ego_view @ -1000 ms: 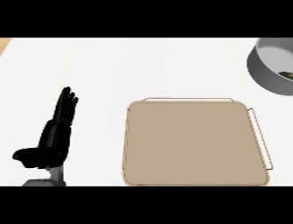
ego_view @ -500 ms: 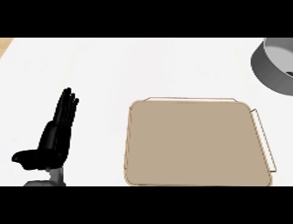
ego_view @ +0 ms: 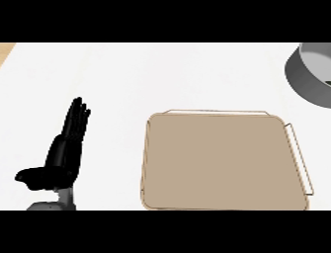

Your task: Pick the squash from the tray and place it in the pot

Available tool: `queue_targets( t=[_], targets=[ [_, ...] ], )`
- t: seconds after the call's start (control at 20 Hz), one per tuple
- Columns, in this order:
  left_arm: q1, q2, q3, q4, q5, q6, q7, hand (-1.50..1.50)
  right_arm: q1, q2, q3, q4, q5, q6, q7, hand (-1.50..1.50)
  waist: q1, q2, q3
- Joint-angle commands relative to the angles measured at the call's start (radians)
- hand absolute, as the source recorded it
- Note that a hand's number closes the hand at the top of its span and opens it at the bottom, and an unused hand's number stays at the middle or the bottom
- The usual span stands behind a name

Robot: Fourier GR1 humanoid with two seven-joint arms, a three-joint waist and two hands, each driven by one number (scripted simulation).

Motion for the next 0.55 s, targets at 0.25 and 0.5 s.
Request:
queue_targets(
  t=[0.25, 0.5],
  targets=[
    [-0.027, -0.002, 0.01, 0.014, 0.001, 0.002, 0.003, 0.0, 0.073, -0.068, -0.077, 0.049, -0.076, 0.038, -0.024, -1.5, -0.008, 0.003, 0.004],
    [-0.007, 0.008, 0.01, 0.001, 0.008, -0.012, 0.012, 0.0, 0.1, -0.089, -0.102, 0.049, -0.1, 0.001, -0.018, -1.5, 0.0, 0.0, 0.003]
  ],
)
